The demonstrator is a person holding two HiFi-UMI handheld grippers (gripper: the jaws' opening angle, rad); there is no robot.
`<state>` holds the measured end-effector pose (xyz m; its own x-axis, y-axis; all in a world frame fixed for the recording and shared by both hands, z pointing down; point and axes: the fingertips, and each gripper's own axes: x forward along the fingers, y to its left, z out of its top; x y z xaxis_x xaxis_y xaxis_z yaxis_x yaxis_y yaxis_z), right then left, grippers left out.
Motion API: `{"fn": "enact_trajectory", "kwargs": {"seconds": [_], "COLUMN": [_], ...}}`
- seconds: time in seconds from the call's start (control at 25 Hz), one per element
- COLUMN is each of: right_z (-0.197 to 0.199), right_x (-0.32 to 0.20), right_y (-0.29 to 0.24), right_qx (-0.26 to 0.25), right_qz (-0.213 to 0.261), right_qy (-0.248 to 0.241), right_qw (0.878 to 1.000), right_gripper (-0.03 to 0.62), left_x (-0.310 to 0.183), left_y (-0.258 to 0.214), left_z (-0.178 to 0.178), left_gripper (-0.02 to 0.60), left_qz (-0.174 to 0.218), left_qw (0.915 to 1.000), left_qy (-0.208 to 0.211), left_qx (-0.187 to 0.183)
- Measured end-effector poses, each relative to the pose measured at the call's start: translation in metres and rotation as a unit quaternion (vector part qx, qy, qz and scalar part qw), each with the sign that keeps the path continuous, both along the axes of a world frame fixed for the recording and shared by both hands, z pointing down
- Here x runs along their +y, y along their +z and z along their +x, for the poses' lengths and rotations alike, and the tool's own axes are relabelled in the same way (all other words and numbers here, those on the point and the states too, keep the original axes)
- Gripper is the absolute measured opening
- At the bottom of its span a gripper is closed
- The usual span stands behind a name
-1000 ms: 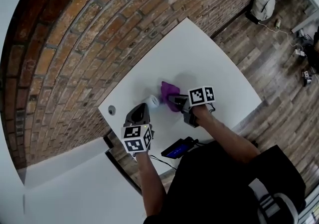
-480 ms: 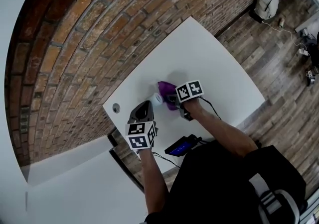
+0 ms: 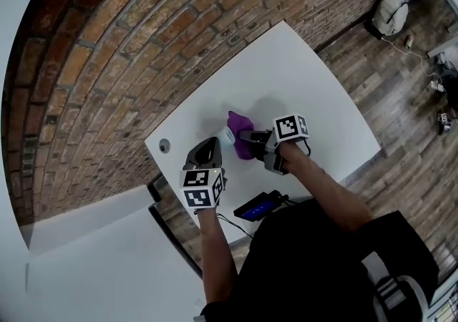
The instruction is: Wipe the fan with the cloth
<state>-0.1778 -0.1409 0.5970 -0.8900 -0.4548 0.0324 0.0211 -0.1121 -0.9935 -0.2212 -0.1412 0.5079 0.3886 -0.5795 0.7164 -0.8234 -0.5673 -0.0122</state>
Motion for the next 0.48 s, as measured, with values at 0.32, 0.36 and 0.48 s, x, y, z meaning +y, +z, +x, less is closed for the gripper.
{"fn": "enact_trajectory", "kwargs": {"seconds": [0.32,0.36,0.48], "right_z": [-0.009,-0.005,0.014], "right_x": [-0.009,-0.012,-0.032], "right_y": [0.073,0.076,0.073], "right_qx": [0.271,0.320,0.411], "right_qz": [0.066,0.095,0.151], "right_qy": [-0.102,-0.125,-0.132], "right_qw": [0.955,0.934,0.889], "right_gripper": [0.061,0.061,0.061], "left_x": [0.000,0.000,0.002], "left_y": [0.000,0.000,0.001], "left_z": [0.000,0.000,0.000], "left_gripper": [0.000,0.000,0.000], "left_qz": [0.002,0.002,0.000], "left_qw": [1.0000,1.0000,1.0000], "left_qy": [-0.006,-0.005,-0.006], "left_qx": [0.000,0.000,0.001]}}
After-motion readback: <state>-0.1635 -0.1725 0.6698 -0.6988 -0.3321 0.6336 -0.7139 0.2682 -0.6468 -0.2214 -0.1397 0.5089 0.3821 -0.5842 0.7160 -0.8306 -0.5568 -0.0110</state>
